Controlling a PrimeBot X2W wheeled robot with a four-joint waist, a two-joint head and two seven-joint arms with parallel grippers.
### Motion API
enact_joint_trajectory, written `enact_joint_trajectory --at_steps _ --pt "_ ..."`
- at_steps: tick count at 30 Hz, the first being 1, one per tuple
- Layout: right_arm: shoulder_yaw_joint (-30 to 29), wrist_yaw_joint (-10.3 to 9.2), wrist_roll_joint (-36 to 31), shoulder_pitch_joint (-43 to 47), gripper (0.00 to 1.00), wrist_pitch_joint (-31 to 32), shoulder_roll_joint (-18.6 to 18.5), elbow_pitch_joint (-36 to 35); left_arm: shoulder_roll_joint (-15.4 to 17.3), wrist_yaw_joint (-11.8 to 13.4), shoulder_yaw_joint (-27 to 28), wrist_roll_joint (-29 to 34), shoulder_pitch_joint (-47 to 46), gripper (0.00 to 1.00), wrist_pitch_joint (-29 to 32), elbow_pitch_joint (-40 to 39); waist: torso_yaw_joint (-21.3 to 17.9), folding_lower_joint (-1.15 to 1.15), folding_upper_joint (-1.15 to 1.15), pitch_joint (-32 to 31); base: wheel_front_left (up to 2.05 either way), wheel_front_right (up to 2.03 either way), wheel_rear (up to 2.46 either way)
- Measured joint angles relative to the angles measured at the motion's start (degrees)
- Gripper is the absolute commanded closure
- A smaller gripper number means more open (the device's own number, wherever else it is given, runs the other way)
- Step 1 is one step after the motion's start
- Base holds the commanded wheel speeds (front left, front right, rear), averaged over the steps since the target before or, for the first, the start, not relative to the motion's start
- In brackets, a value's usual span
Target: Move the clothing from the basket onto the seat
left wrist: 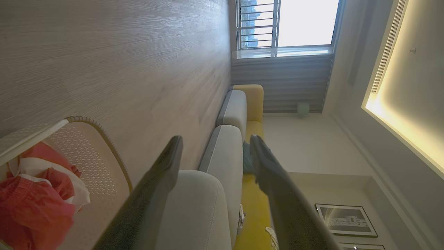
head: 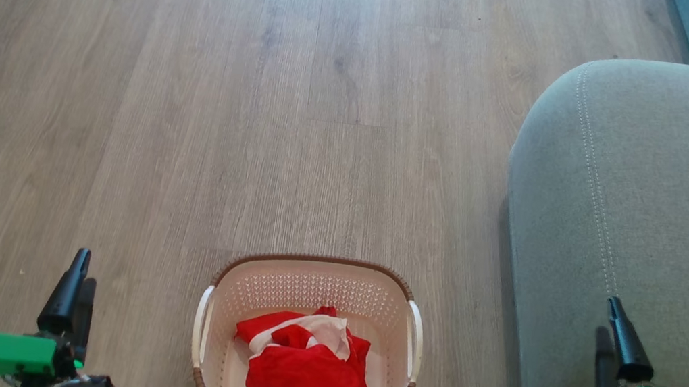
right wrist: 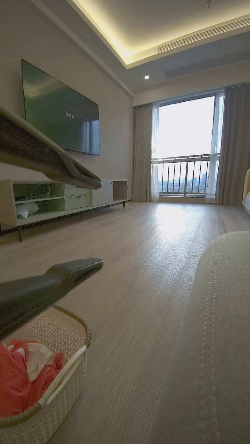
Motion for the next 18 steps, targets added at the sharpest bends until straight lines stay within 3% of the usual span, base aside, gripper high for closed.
enact_joint_trajectory --at_steps 5,18 --pt "-0.63 0.0 -2.46 -0.08 0.0 -0.54 0.0 -0.79 -0.02 0.0 0.19 1.08 -0.27 0.0 -0.46 -0.04 0.3 0.0 0.0 0.06 0.0 0.0 0.0" --pt "-0.18 0.0 -16.23 -2.38 0.0 -2.8 0.0 -7.48 -0.02 -0.03 3.98 9.06 -2.12 0.0 -2.79 -4.47 1.62 0.0 0.0 0.3 0.0 0.0 0.0"
